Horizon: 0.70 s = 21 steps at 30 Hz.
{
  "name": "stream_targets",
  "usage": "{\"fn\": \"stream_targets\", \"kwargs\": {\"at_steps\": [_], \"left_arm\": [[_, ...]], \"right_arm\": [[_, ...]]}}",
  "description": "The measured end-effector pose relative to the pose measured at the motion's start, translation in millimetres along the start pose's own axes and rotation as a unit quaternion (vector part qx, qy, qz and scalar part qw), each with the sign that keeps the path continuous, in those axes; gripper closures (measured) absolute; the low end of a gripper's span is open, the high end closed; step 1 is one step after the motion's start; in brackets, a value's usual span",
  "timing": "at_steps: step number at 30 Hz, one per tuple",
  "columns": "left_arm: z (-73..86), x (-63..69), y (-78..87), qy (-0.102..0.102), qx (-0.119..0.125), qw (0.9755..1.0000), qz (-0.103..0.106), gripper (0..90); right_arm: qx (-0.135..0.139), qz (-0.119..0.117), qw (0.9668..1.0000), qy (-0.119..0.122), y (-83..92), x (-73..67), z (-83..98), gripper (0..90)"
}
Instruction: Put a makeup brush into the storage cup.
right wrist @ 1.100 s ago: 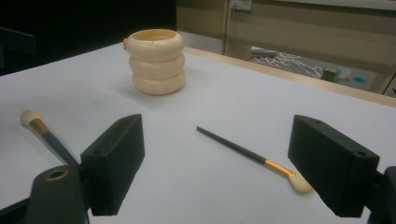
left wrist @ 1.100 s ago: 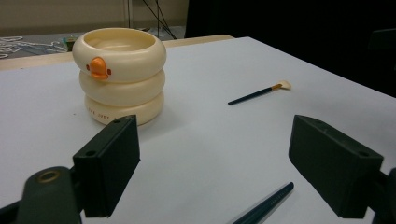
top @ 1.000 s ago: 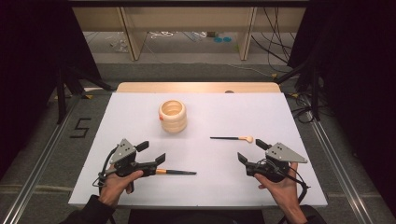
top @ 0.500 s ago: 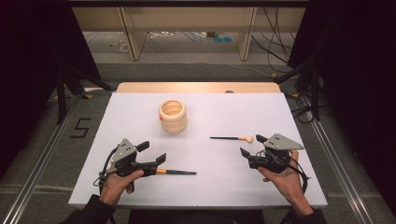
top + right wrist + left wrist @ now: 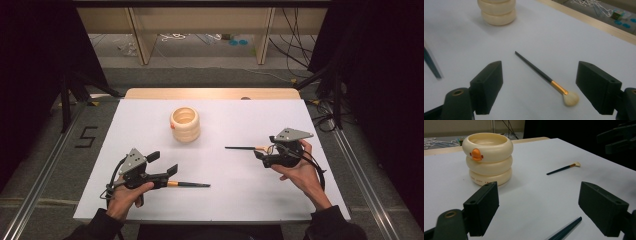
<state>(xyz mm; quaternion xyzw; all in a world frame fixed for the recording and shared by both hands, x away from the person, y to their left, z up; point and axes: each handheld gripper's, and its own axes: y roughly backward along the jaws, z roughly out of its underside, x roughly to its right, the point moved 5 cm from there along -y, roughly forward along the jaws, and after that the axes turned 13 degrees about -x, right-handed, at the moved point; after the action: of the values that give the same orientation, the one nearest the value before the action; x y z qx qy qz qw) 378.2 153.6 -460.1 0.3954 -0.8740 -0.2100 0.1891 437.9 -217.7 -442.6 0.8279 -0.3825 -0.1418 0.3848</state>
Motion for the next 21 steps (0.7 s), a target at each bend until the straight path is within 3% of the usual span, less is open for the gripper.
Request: {"fn": "stream_targets", "kwargs": {"at_steps": [4,9,13,14,21], "left_arm": [[-0.1,0.6,-0.9,0.005,0.002,1.0,0.002,16.6],[0.1,0.6,-0.2,0.004,0.0,1.0,0.001,16.6],[0.0,0.7,-0.1,0.004,0.0,1.0,0.001,16.6],[0.0,0.7,0.0,0.005,0.0,1.0,0.0,16.6],[-0.1,0.5,-0.2,0.004,0.0,1.0,0.001,16.6]], "right_arm": [[-0.025,-0.006,0.9993,0.027,-11.6,7.1,-11.5,24.8],[-0.049,-0.01,0.9982,0.032,-22.7,10.8,-17.3,26.6],[-0.077,-0.018,0.9957,0.047,-33.1,13.9,-21.8,27.4],[-0.086,-0.018,0.9941,0.065,-40.8,15.7,-24.9,28.6],[-0.118,-0.015,0.9901,0.075,-55.0,22.8,-30.5,31.0]]}}
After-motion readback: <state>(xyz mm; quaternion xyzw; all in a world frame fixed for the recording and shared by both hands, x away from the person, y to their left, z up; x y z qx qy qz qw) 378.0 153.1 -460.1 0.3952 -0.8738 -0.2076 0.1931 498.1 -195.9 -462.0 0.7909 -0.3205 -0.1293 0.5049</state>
